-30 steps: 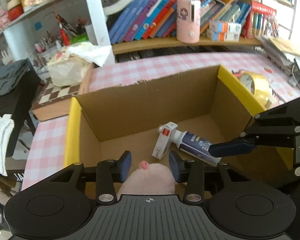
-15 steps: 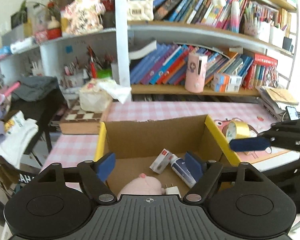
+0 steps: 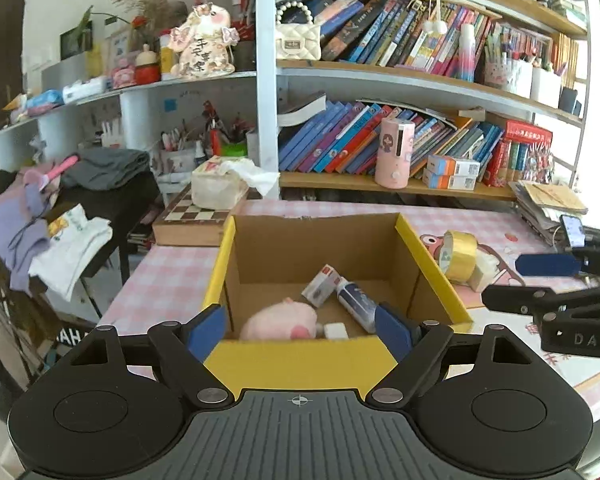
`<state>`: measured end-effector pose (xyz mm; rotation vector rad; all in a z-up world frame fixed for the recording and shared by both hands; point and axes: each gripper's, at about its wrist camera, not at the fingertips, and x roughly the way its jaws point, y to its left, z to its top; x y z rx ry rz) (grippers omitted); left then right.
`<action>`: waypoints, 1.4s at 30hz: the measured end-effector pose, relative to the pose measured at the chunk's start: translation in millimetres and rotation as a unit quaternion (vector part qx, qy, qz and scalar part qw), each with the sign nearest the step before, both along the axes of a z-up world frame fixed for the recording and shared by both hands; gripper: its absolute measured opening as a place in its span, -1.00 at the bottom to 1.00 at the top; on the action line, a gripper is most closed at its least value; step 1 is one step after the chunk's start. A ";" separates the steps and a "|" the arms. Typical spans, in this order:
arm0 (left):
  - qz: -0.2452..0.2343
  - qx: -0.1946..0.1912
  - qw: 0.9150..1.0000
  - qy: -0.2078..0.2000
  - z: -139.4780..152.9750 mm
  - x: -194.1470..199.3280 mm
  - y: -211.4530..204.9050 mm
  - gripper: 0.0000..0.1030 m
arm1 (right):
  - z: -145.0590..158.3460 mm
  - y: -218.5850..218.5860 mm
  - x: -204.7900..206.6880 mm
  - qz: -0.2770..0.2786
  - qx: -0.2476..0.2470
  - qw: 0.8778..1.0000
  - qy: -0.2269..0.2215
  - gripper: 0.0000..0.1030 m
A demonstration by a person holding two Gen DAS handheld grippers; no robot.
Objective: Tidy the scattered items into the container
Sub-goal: 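Withdraw both tools from the box and move toward the remaining white items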
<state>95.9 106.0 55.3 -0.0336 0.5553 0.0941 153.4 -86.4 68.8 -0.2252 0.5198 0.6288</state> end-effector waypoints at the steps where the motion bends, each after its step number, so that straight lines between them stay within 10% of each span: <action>1: 0.003 0.000 1.000 -0.001 0.5 -5.9 -1.5 0.64 | -1.8 -2.2 -5.5 -0.004 0.000 1.000 0.001 -0.05; 22: 0.050 0.007 0.999 0.016 -21.7 -90.6 -39.7 0.79 | -36.6 -23.3 -97.4 -0.007 -0.012 1.000 0.008 0.19; 42: -0.016 0.041 0.998 0.048 -35.1 -111.8 -69.9 0.90 | -46.0 -39.1 -122.5 -0.045 -0.019 0.998 0.032 0.52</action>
